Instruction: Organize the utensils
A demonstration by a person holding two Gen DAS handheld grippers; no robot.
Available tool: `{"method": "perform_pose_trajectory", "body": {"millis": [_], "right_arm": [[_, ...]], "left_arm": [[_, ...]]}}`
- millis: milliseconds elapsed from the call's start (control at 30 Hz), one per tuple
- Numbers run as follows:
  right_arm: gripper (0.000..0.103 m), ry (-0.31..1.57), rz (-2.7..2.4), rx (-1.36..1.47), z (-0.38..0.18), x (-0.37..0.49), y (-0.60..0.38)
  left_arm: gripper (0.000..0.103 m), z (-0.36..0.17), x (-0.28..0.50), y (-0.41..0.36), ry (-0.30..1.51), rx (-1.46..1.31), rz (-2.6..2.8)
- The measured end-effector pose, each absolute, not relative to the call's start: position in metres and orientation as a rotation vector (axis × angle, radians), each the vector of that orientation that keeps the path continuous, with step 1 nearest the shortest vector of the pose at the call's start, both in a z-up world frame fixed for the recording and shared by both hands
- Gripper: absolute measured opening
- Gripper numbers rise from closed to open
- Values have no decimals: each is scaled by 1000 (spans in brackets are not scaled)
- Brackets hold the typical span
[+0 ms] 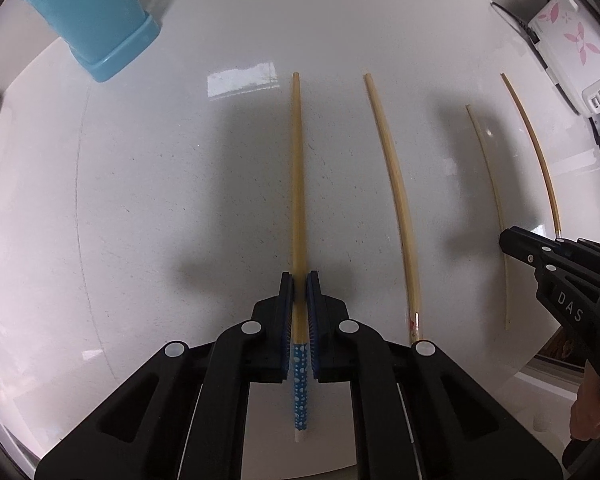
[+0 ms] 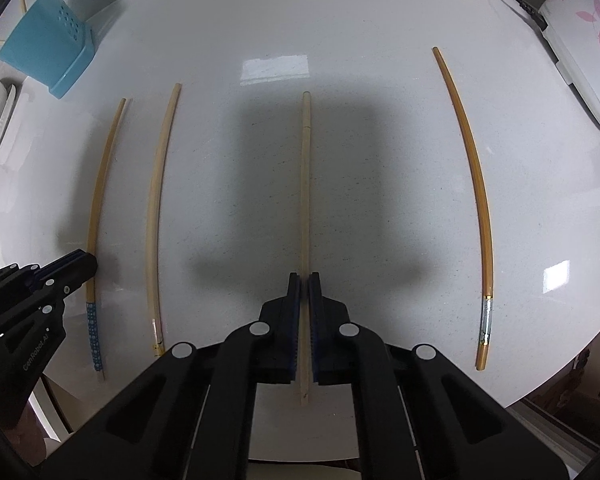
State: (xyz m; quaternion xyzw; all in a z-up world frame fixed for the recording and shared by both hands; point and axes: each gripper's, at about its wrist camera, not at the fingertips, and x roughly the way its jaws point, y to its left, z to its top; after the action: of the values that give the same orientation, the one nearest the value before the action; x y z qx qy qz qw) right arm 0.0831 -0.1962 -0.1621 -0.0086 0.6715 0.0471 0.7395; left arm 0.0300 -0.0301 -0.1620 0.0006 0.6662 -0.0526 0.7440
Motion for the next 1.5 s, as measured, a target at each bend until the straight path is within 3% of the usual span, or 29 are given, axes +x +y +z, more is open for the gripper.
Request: {"method": "perform_pose_trajectory", "body": {"millis": [767,1500], "right_arm": [[3,1355,158,-36,-123,67,-182],[4,1164,289,-59,-59,113,-110]], "left_arm": [[6,-109,12,16,1345,-50,-55],[7,-44,25,65,1155,-116,38]]}}
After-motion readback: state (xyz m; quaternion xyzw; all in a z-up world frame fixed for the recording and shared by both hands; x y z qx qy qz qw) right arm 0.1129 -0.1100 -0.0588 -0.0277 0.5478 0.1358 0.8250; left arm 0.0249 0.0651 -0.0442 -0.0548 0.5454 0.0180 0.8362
